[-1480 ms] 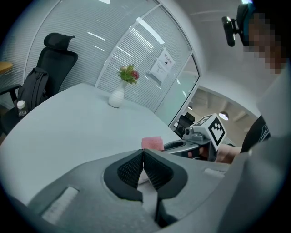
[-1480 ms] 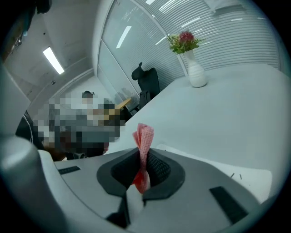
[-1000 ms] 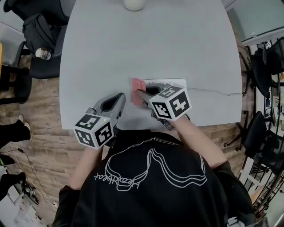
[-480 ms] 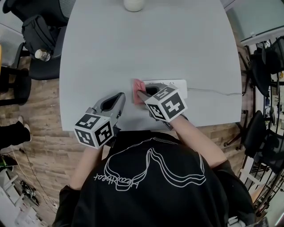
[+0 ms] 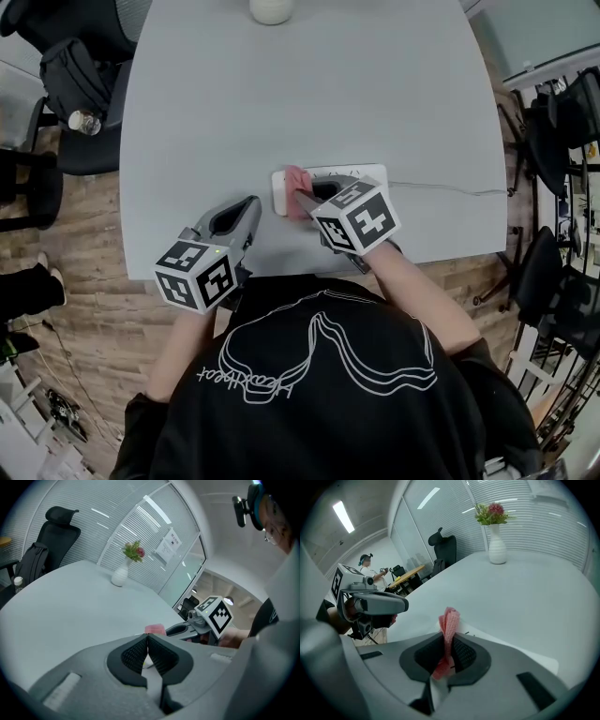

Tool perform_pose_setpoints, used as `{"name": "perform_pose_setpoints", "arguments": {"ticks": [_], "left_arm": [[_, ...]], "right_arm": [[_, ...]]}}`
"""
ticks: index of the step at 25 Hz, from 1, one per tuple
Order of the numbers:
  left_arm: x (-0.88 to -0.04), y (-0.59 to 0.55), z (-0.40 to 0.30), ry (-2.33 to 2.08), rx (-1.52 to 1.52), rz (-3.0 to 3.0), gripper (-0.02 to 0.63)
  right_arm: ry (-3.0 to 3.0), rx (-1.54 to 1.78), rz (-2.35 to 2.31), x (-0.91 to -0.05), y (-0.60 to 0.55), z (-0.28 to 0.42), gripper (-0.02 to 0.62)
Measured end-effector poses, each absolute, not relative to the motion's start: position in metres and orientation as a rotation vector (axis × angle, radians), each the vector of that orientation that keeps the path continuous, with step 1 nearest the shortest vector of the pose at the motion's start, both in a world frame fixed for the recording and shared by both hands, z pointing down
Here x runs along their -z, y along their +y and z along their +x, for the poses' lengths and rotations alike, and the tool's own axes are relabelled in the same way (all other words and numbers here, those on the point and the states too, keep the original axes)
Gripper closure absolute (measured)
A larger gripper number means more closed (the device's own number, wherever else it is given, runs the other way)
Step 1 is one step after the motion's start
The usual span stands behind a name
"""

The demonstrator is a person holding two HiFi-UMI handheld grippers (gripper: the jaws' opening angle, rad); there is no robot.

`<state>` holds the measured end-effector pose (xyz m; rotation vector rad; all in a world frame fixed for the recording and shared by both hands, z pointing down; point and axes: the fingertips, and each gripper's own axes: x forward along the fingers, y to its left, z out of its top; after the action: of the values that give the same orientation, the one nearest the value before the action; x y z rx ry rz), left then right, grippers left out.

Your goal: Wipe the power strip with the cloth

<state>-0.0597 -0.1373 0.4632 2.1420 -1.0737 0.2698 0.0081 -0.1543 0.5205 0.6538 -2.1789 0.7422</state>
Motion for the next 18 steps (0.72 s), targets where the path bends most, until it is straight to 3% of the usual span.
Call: {"name": "perform_pose_setpoints", "arguments": {"ticks": [18], "left_arm": [[-0.460,-0.140,-0.039,-1.028,-0.297,2.174,0.592]], "right_arm": [[-2.136,-0.811,0.761,-0.522,-0.160,0.069,0.546]]}}
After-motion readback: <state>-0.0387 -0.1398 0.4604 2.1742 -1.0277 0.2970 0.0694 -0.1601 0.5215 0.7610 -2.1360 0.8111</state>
